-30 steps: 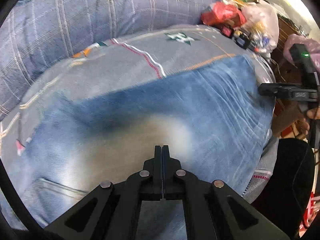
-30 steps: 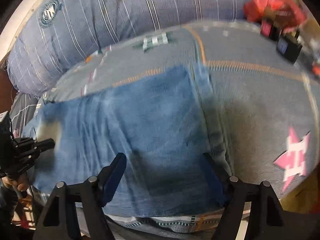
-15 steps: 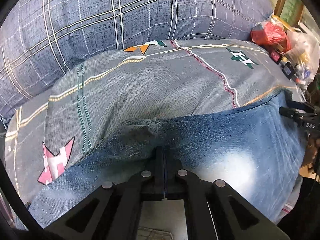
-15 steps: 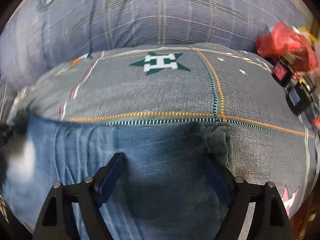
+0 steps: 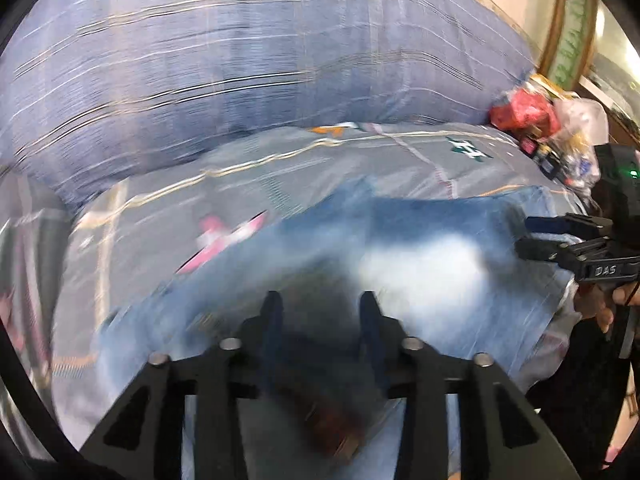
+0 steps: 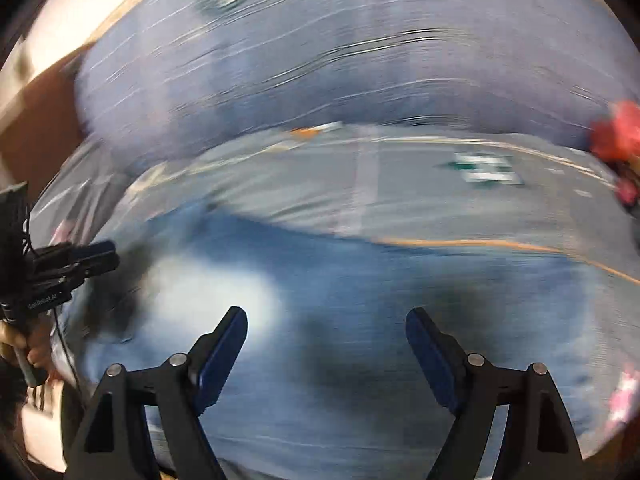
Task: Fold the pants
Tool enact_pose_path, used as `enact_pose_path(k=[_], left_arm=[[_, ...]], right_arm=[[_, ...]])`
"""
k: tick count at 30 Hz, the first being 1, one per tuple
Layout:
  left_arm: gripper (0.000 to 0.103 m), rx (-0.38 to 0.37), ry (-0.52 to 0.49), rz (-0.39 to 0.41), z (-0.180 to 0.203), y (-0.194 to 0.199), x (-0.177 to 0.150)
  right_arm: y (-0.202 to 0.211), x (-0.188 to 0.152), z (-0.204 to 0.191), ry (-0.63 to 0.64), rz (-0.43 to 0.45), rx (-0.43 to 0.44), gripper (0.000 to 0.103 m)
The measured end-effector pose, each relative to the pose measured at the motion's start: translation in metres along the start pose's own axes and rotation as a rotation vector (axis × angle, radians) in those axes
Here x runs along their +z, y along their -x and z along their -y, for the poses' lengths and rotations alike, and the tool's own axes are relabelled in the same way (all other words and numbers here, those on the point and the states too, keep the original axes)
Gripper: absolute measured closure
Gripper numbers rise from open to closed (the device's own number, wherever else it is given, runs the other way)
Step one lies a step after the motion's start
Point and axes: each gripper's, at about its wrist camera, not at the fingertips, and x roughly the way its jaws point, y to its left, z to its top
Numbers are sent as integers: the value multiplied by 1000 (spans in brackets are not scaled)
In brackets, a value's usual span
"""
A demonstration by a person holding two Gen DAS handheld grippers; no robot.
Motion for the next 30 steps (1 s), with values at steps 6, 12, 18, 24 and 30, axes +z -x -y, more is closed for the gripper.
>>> enact_pose_path(k=[6,12,18,24,30], left_arm=[[46,6,75,7,-34,-8,-50],[46,39,74,-17,-28,0,-31],[44,67,118,26,-36,21,-39],[43,63,159,-27,-43,3,-57],[41,72,157,-33,-41,0,-57]], right_arm=[[-68,-12,-65,106,-72,11,16],[-71,-8,-83,87,-52,-38,11],[-43,-19,-110,148,-1,-86,11],[-64,-43,-121,233,-64,-224,11],[-62,-46,-105,143,-57,-184,10]])
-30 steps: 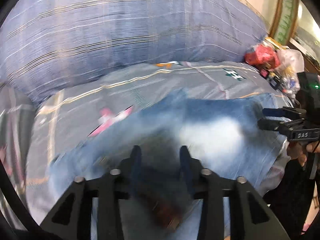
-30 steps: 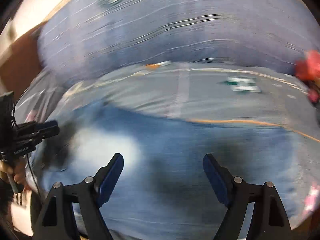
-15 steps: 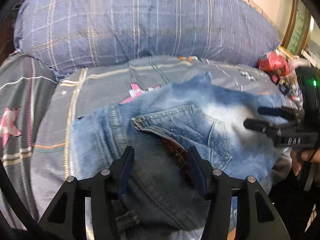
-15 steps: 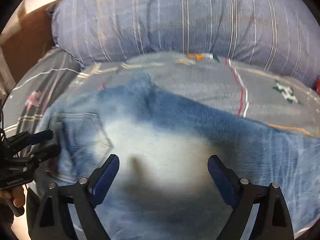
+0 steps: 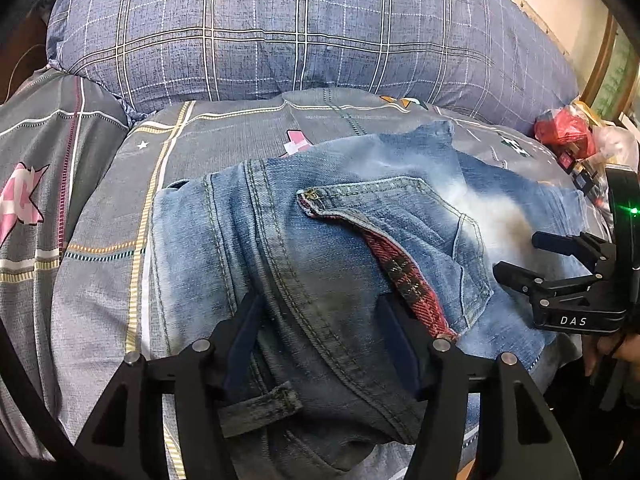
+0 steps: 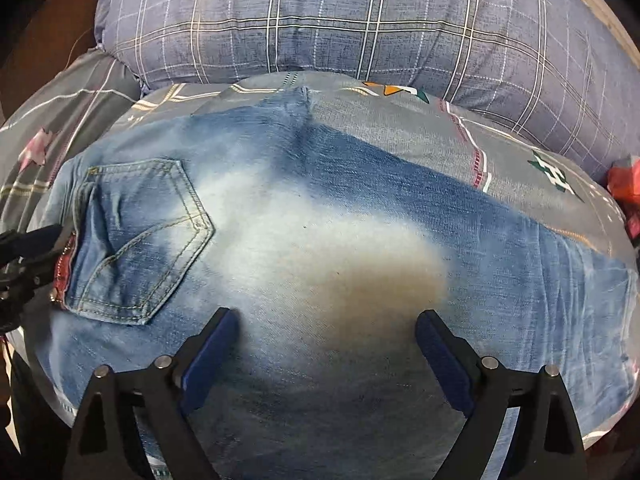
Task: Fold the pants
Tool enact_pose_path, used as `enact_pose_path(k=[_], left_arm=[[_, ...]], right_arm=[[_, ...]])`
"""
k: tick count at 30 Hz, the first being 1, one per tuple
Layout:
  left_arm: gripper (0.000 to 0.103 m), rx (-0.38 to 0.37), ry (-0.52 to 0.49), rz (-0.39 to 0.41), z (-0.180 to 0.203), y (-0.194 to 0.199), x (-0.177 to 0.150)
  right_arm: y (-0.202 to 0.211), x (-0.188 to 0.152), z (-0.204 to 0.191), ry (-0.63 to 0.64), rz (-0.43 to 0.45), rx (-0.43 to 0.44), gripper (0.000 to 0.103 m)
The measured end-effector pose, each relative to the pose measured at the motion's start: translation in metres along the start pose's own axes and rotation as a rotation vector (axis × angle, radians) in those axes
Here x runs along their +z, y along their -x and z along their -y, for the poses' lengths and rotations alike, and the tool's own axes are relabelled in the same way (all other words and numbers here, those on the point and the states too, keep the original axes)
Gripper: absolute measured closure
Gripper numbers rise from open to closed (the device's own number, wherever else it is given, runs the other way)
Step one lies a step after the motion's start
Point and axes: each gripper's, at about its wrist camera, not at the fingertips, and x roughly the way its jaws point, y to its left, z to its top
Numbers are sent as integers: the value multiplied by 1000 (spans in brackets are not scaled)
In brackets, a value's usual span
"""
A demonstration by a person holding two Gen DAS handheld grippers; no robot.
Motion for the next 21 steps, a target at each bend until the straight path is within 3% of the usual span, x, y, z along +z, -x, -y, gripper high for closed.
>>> enact_pose_path(k=[21], left_arm=[[40,46,-21,-14,13,12,12]], right_arm=[[-2,-1,0,7,17,1,8]])
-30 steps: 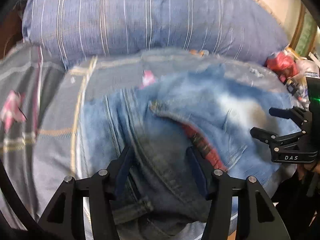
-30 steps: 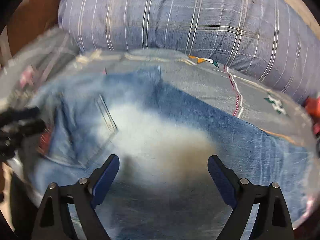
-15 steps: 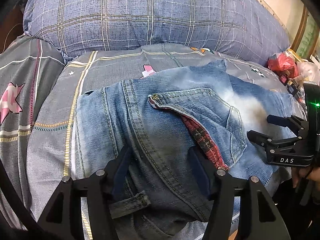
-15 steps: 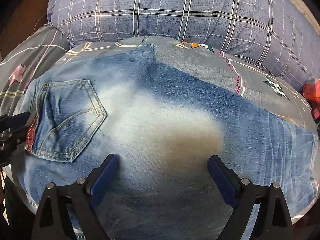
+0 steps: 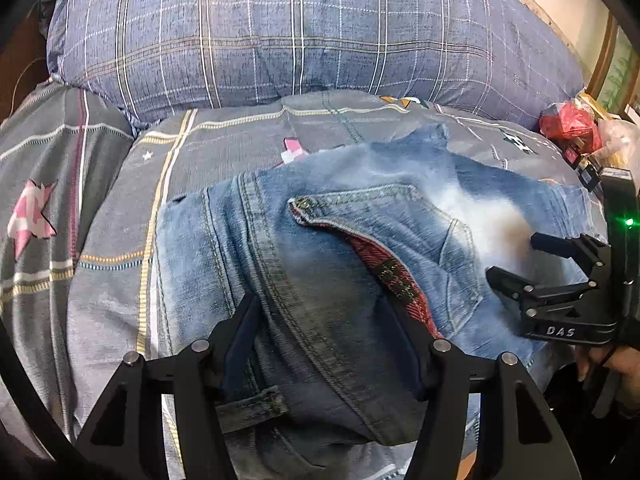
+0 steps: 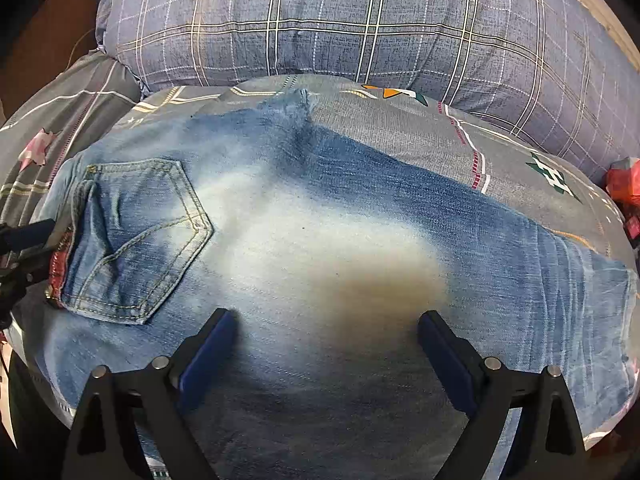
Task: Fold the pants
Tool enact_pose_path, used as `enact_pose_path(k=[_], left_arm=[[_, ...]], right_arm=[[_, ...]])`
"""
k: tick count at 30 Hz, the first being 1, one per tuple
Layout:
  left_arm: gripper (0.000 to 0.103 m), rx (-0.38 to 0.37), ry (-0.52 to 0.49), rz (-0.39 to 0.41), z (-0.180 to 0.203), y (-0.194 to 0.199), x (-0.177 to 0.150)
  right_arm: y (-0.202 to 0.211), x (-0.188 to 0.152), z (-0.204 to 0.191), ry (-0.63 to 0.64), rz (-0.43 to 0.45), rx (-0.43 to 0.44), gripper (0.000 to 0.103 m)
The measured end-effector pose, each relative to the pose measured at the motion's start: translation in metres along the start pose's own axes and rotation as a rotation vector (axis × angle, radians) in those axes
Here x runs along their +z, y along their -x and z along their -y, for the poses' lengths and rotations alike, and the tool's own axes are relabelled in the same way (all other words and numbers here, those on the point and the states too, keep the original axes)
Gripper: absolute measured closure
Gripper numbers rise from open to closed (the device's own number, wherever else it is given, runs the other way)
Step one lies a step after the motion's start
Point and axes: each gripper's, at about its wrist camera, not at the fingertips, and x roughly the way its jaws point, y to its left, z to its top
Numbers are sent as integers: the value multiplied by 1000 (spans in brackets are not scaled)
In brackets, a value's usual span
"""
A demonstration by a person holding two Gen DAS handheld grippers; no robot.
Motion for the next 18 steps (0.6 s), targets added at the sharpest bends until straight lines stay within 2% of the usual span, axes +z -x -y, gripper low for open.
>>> enact_pose_path(k=[7,10,13,16,18], left_arm=[[40,71,-64,27,18,20,19],[40,133,-90,11,18,25,27],[40,168,-47,13,7,34,31],[40,128,24,44,5,45,40],[40,73,15,62,21,48,51]], right_arm=[[20,2,20,39,12,-18,8],[42,1,65,10,14,-42,8],[65,-7,133,-88,19,-92,8],[78,-24,205,-208,13,-138,8],[81,-38,242,-268,-6,-190,8]])
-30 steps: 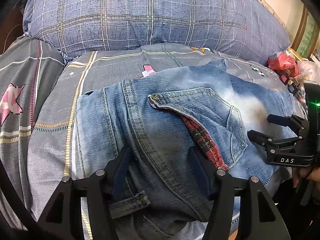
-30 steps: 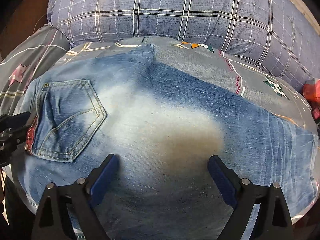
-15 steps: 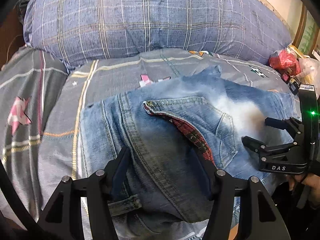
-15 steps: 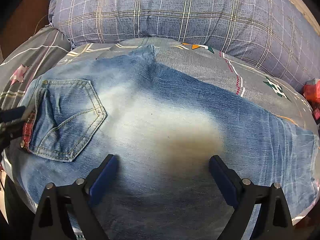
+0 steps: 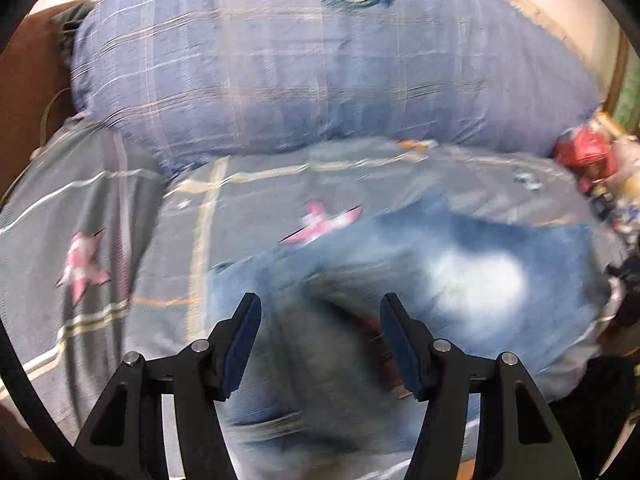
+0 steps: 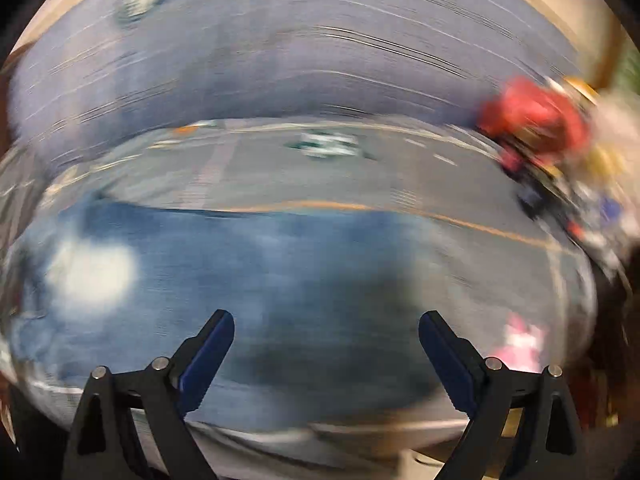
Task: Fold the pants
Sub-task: 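Grasp the jeans hem edge with both grippers close together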
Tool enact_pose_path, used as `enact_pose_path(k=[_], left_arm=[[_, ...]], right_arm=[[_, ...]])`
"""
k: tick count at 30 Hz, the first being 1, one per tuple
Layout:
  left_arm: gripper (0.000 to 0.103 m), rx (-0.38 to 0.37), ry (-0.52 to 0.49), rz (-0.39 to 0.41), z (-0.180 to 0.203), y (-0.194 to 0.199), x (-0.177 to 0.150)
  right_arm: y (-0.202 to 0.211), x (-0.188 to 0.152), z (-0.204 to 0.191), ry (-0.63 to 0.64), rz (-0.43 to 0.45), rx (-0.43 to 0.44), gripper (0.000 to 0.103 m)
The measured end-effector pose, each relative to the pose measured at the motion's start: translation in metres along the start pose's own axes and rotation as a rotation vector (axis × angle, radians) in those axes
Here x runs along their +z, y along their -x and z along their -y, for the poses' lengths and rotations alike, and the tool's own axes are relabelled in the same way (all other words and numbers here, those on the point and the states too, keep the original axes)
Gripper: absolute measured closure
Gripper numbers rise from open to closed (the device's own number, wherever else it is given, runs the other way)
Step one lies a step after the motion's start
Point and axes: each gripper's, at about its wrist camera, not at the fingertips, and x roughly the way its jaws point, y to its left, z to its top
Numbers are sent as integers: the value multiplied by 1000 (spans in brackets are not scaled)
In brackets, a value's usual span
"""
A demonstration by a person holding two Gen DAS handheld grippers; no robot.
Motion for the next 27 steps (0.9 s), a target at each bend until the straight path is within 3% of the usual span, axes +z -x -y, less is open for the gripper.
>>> enact_pose_path(k=[3,8,13,15,18,21,27], left_arm=[[40,-98,-75,-12,45,-5,15],[40,-306,-216,-76,146,-23,34],[40,-454,-346,-178,248,-48,37],[40,-472,-380,-209,278,-59,35],[40,-482,-417,-267,320,-79,34],[40,-490,-444,-329,357,-99,39],[40,-558,-392,-423,407,-125,50]], right_arm=[[-4,-11,37,-65,-6,10,8],[-16,-34,71,-233,10,177,8],[-31,-51,89,-348,10,267,10],[-36,-58,95,-390,11,289,14],[-43,-64,101,-444,10,328,28],[-46,-68,107,-472,18,349,32],[-47,-75,116,-496,8,356,50]])
